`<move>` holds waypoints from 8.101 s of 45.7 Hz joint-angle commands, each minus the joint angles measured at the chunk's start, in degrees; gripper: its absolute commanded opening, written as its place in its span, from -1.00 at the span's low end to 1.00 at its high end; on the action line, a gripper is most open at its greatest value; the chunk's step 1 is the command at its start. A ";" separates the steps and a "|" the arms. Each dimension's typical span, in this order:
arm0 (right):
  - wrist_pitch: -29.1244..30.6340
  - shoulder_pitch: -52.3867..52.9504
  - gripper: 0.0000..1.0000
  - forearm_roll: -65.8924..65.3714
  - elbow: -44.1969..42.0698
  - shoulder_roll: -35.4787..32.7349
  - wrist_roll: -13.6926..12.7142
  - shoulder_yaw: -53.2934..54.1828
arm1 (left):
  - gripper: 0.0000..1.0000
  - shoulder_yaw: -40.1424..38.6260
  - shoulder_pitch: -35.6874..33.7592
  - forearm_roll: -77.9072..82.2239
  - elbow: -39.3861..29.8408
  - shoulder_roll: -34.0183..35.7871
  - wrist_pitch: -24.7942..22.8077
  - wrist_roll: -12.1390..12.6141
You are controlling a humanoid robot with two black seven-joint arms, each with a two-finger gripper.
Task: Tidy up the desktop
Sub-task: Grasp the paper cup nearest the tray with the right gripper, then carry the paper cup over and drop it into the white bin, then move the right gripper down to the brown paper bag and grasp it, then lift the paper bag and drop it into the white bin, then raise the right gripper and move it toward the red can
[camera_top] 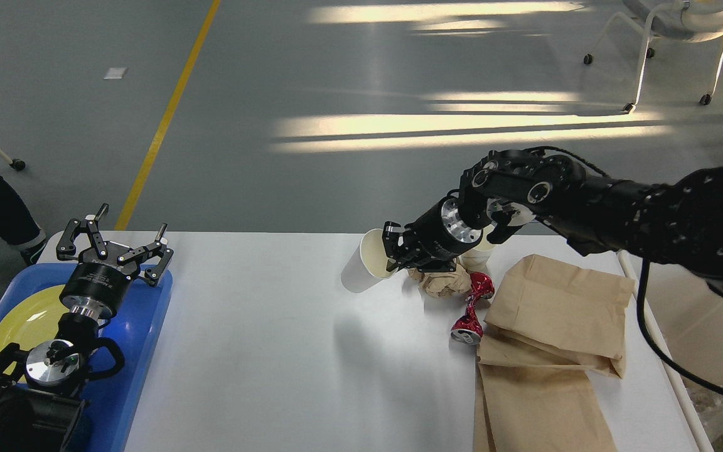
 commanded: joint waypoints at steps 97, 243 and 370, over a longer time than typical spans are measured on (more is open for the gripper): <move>-25.38 -5.35 1.00 -0.35 -1.28 -30.89 0.55 -21.33 | 0.93 0.00 0.00 0.00 0.00 0.00 -0.02 0.00; -22.13 -12.20 -1.00 -16.70 3.21 -33.95 3.80 -6.49 | 0.93 0.00 0.00 0.00 0.00 0.00 0.06 0.00; 7.32 31.12 1.00 -1.32 25.17 -13.04 4.41 -24.60 | 0.93 0.00 0.00 0.00 0.00 0.00 -0.02 0.00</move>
